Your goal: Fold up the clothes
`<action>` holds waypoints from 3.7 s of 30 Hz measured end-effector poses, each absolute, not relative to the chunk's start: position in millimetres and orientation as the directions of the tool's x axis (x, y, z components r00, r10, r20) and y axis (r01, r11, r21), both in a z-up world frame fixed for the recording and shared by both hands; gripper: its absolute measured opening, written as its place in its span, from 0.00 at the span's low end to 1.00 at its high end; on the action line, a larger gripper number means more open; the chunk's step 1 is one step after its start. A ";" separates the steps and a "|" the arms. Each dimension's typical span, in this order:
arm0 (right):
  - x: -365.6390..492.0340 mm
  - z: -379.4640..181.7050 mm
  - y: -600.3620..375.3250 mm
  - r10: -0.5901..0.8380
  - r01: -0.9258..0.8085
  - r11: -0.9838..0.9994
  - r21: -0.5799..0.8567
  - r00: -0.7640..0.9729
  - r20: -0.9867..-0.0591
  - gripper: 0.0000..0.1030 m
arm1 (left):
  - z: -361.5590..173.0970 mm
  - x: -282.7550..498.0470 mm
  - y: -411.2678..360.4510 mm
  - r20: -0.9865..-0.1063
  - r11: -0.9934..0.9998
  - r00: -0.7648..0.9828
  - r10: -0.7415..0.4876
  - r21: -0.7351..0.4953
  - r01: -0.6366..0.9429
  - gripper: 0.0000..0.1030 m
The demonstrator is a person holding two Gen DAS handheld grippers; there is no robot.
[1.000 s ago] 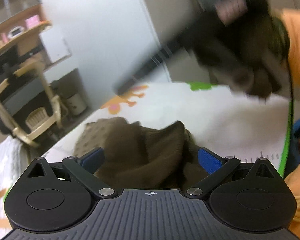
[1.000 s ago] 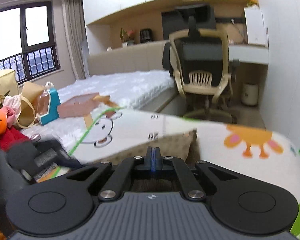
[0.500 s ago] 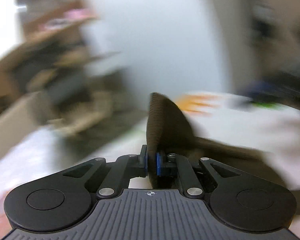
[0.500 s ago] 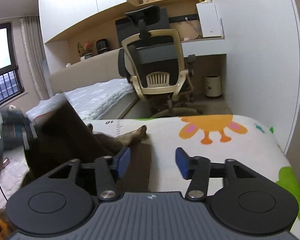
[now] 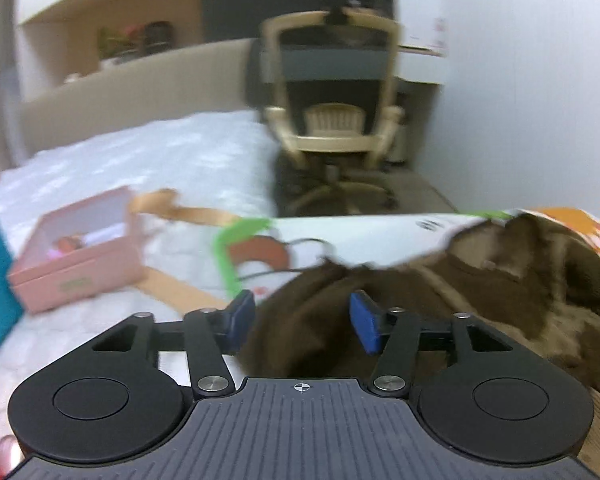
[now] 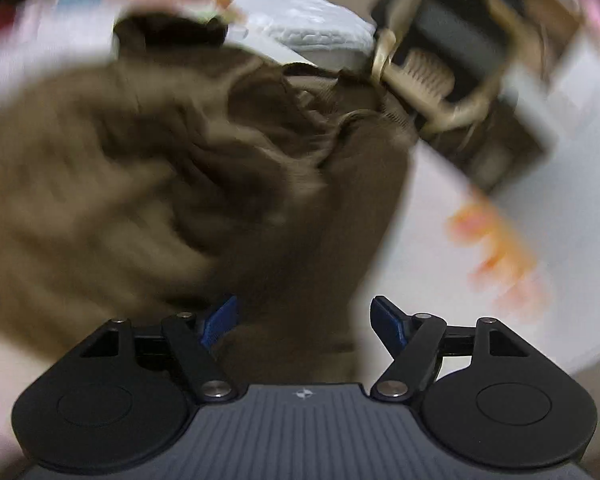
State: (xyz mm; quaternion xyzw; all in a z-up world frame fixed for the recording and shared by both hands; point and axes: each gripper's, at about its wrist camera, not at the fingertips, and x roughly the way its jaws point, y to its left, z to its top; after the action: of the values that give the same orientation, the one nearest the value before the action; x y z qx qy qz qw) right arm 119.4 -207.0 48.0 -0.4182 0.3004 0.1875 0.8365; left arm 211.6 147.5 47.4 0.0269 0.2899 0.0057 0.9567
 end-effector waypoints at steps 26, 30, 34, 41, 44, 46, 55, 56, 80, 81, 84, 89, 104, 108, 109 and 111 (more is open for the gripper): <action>206.3 49.2 -355.7 -0.346 0.003 0.871 -0.492 0.714 -0.609 0.75 | 8.1 289.8 184.8 -0.512 0.932 0.782 0.355 0.252 -0.259 0.25; 142.0 65.5 -340.2 -0.081 -0.159 0.947 -0.281 0.725 -0.684 0.82 | 22.7 236.9 192.9 -0.527 0.973 0.819 0.225 0.156 -0.167 0.76; 63.6 63.5 -300.9 0.197 -0.403 0.907 -0.126 0.669 -0.716 0.83 | 29.0 165.6 155.4 -0.540 0.994 0.841 0.033 0.108 0.031 0.91; -4.4 38.1 -235.0 0.329 -0.575 0.808 -0.126 0.619 -0.713 0.57 | 33.3 44.0 71.6 -0.553 0.931 0.787 -0.275 0.053 0.362 0.95; 1.0 39.6 -228.3 0.347 -0.577 0.809 -0.114 0.625 -0.700 0.20 | 19.5 15.5 43.3 -0.580 0.914 0.763 -0.286 0.074 0.399 0.95; -3.0 48.8 -234.6 0.316 -0.538 0.827 -0.162 0.684 -0.658 0.08 | 10.3 1.9 29.5 -0.591 0.906 0.754 -0.287 0.087 0.413 0.95; -78.6 116.5 -338.0 0.178 -0.304 0.931 -0.203 0.862 -0.474 0.05 | -8.4 -16.3 38.6 -0.621 0.921 0.772 -0.136 0.209 0.330 0.96; -86.2 114.6 -343.5 0.175 -0.306 0.929 -0.210 0.860 -0.480 0.07 | -9.5 -15.7 41.6 -0.624 0.924 0.773 -0.114 0.219 0.314 0.96; -90.0 34.9 -273.8 0.229 -0.537 0.753 -0.380 0.756 -0.613 0.68 | -33.5 -10.3 75.6 -0.624 0.941 0.779 0.063 0.298 0.162 0.98; -85.2 32.9 -271.9 0.229 -0.522 0.765 -0.378 0.768 -0.598 0.68 | -32.8 -6.3 76.0 -0.613 0.946 0.787 0.075 0.293 0.139 0.98; -64.3 32.0 -264.7 0.201 -0.449 0.813 -0.370 0.814 -0.545 0.47 | -19.8 6.0 73.9 -0.560 0.966 0.826 0.064 0.241 0.089 0.98; -42.9 60.8 -279.3 0.114 -0.273 0.902 -0.334 0.898 -0.425 0.40 | 3.8 26.0 82.9 -0.445 0.966 0.877 0.181 0.246 -0.075 0.98; -82.7 94.0 -322.9 -0.020 -0.164 0.861 -0.481 0.935 -0.355 0.56 | 45.1 -21.6 94.9 -0.388 0.919 0.897 0.212 0.391 -0.048 0.99; -99.9 76.5 -330.3 0.052 -0.303 0.825 -0.477 0.881 -0.470 0.71 | 46.8 -39.7 96.7 -0.441 0.922 0.882 0.168 0.386 0.018 0.99; -102.2 66.5 -333.6 0.082 -0.358 0.819 -0.448 0.846 -0.527 0.72 | 39.0 -42.9 98.0 -0.492 0.930 0.860 0.137 0.364 0.060 0.99; -105.8 52.0 -337.1 0.126 -0.433 0.809 -0.397 0.788 -0.603 0.72 | 22.5 -46.8 101.6 -0.588 0.945 0.807 0.049 0.289 0.153 0.99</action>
State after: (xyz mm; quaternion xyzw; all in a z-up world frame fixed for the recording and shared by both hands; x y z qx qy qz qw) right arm -105.8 -337.1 52.0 -0.2677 0.2867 0.1542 0.9068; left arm -46.8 101.6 22.5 0.1637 0.3091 -0.0279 0.9364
